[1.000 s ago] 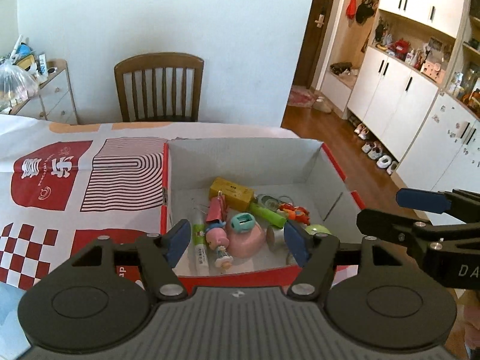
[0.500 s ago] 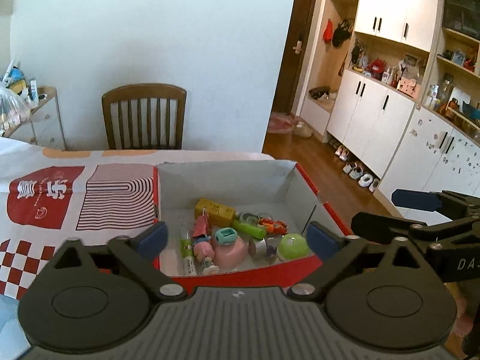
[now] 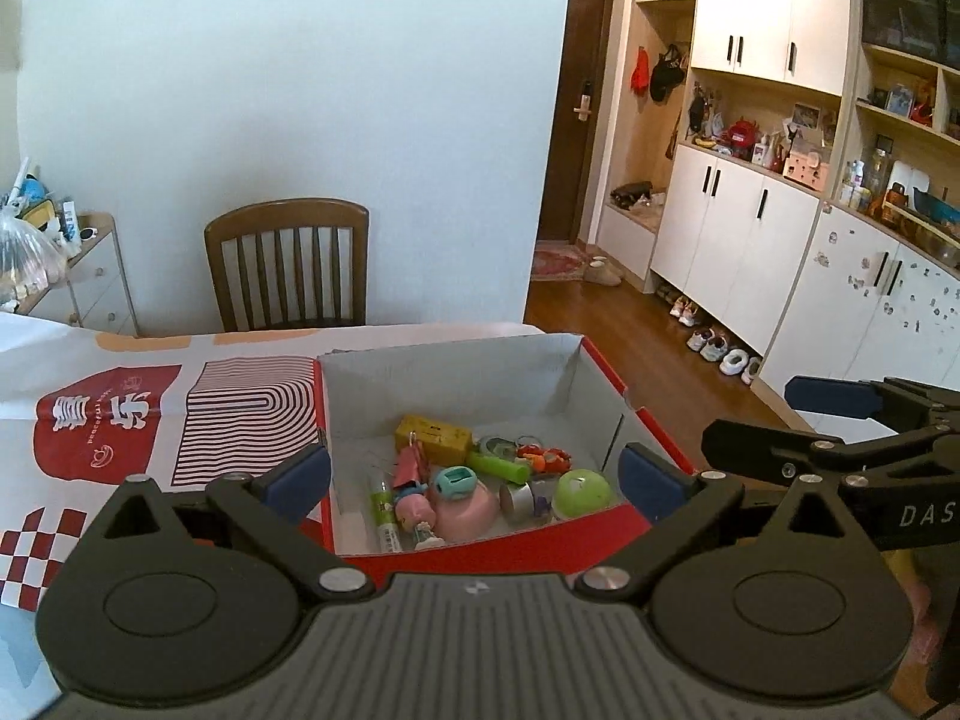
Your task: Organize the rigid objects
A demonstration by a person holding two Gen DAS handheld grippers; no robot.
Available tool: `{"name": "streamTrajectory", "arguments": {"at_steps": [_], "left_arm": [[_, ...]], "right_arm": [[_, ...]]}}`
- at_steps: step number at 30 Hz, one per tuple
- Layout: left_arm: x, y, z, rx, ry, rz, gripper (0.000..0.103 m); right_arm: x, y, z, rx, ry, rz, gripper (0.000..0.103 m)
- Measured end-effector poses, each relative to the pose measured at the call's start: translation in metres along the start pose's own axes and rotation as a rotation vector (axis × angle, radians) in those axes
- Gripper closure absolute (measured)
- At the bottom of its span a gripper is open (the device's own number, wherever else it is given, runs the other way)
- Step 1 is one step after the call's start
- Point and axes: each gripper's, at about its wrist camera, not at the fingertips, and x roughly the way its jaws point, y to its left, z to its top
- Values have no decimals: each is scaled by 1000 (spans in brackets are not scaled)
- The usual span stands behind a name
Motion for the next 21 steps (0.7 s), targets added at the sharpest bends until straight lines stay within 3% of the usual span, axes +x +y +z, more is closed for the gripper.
{"name": "streamTrajectory", "arguments": {"at_steps": [21], "left_arm": [[-7, -7, 3, 7, -13, 11, 0]], "right_arm": [[-10, -7, -14, 29, 21, -73, 0]]}}
